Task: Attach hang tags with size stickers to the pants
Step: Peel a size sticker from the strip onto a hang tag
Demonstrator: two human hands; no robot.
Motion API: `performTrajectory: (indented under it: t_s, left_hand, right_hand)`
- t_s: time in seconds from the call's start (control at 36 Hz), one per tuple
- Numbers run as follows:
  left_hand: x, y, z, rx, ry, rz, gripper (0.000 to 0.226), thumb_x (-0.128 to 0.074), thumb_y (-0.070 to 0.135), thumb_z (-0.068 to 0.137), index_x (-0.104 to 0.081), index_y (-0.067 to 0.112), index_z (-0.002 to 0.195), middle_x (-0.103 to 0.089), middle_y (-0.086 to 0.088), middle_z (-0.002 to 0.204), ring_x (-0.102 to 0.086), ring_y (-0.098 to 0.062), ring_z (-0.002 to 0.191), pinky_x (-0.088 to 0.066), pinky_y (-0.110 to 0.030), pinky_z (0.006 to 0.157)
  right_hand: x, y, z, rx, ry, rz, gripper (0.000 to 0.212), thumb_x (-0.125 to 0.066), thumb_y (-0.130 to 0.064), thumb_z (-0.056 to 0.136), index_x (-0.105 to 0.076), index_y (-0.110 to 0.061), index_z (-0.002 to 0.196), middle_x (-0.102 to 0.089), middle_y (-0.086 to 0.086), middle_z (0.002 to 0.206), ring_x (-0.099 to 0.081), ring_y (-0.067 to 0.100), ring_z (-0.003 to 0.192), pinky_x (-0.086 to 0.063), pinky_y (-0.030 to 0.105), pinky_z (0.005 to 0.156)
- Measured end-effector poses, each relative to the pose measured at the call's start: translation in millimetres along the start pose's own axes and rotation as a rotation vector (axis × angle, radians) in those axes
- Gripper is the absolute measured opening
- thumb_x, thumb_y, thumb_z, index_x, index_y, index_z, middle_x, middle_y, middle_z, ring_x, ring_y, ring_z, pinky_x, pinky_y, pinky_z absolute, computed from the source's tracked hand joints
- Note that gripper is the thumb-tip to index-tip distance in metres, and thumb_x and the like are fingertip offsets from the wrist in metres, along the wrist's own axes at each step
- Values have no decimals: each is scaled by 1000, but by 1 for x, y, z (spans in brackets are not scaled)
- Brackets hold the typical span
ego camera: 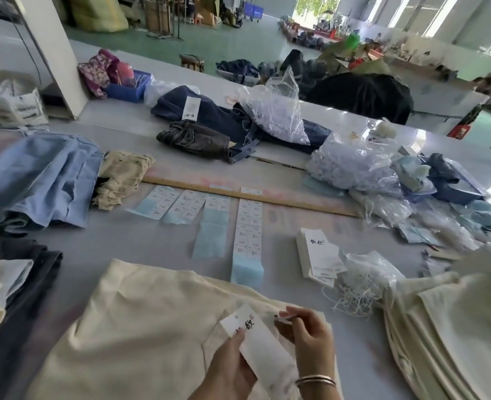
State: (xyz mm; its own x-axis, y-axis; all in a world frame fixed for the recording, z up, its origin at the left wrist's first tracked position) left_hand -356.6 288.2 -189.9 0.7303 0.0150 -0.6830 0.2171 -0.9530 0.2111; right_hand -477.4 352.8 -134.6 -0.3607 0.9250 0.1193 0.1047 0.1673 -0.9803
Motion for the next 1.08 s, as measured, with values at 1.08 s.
performTrajectory:
  t_s: [1.08]
  left_hand:
    - [-12,-37,3,63,16,167,25,-36,3,98,-56,-10,100,-59,-26,79,-57,-36,65,-41,-38,65]
  right_hand:
    - [32,-13,-59,1058,-388,-881,21,-55,-32,76,-73,-39,68,-67,-29,86,-51,-3,82,-40,18,75]
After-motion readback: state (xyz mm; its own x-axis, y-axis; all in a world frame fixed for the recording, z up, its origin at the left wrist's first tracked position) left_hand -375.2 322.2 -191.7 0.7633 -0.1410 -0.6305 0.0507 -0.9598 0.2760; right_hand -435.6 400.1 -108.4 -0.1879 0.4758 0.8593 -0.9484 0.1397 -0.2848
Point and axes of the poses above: each hand's wrist, its own z-axis towards the middle knuckle, its own x-axis out of the back of the hand, y = z × x, the point moved 7 cm from there along z, towards the middle knuckle
